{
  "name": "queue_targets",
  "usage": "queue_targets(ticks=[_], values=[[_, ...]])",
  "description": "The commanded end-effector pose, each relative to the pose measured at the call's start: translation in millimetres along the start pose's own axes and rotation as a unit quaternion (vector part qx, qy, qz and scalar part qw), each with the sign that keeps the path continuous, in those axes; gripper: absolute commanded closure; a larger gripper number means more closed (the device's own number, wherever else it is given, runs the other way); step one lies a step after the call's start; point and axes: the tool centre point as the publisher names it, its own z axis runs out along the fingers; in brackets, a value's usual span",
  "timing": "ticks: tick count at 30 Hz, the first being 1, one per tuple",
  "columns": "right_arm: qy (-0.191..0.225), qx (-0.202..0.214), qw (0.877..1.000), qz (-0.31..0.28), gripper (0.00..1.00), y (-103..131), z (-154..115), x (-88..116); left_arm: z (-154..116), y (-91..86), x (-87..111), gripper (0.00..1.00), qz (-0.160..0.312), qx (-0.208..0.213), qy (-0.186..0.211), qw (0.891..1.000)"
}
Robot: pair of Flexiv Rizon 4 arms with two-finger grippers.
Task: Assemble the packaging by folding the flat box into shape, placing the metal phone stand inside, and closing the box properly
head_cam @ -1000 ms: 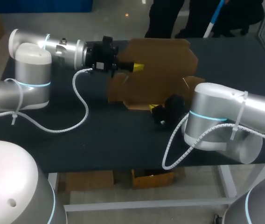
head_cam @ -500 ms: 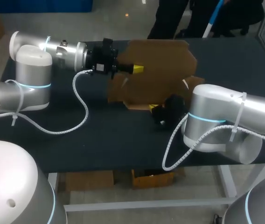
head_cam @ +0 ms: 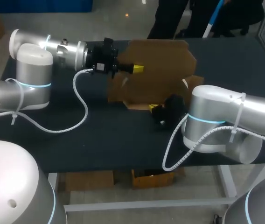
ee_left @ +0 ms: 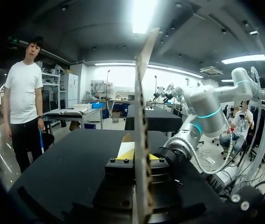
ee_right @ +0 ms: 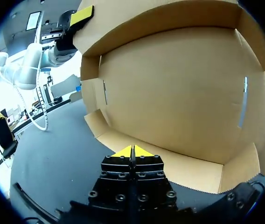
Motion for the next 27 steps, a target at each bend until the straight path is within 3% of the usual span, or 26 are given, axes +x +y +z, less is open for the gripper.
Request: queue_targets(ticks=[1, 27], values=[[-0.002, 0.001, 1.000, 0.000, 1.00, -1.5, 2.6, 0.7, 1.9, 2.6, -0.1, 1.00, -0.001, -0.003, 0.000, 1.000], [-0.002, 0.001, 1.000, 0.000, 1.00, -1.5, 2.6, 0.7, 3.4, 3.4, -0.9, 1.00, 0.001, -0.017, -0.004, 1.000]])
